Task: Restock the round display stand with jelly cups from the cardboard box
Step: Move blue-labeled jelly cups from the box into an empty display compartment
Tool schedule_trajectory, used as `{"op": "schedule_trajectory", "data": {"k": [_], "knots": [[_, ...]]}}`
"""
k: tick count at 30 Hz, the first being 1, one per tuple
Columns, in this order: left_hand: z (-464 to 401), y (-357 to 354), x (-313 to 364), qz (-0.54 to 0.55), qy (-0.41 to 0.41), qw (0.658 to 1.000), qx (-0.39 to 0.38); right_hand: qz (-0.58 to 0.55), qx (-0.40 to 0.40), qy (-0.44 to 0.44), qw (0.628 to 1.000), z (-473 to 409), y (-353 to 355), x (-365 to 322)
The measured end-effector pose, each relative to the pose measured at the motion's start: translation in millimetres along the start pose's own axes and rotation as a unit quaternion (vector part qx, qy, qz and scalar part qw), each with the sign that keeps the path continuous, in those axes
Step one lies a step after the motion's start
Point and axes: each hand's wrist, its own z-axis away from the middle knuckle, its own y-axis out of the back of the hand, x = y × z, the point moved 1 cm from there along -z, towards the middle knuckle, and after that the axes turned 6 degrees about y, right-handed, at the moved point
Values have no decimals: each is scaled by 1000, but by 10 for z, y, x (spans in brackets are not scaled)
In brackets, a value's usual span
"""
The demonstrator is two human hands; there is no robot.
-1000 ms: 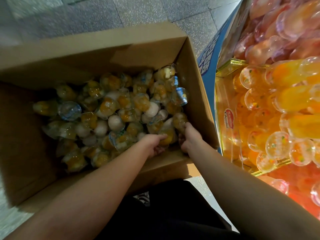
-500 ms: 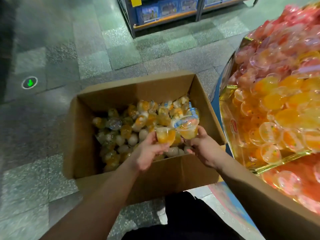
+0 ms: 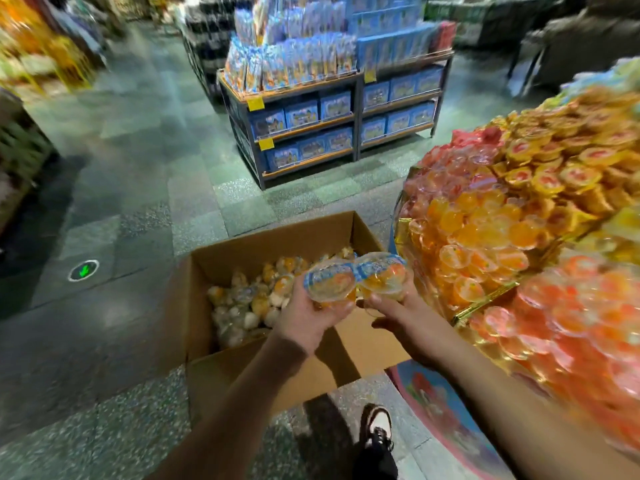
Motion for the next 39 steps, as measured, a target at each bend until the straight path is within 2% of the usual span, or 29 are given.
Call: {"op": "schedule_trajectory", "data": {"k": [6, 11, 16, 20, 25, 29, 34, 39], "knots": [[293, -907, 435, -12, -56, 997, -60, 62, 117, 45, 990, 839, 759, -438], [440, -1899, 650, -30, -77, 984, -160, 91, 208, 48, 973, 1647, 1532, -624], [687, -3155, 621, -64, -96, 963, -244, 131, 317, 33, 939, 2572, 2462, -506], [953, -4281, 415, -85, -98, 949, -287, 131, 366, -3, 921, 3387, 3279, -260], [1300, -5556, -51, -114, -73, 942, -308, 114, 389, -18, 914, 4250, 4201, 122], [1452, -6192, -350, -137, -35, 939, -313, 83, 407, -41, 909, 4685, 4752, 424], [1448, -6573, -524, -138, 2, 936, -325, 56, 378, -63, 922, 4728, 5126, 669], [1233, -6609, -641, -120, 46, 931, -341, 15, 357, -85, 930, 4523, 5326, 886]]}}
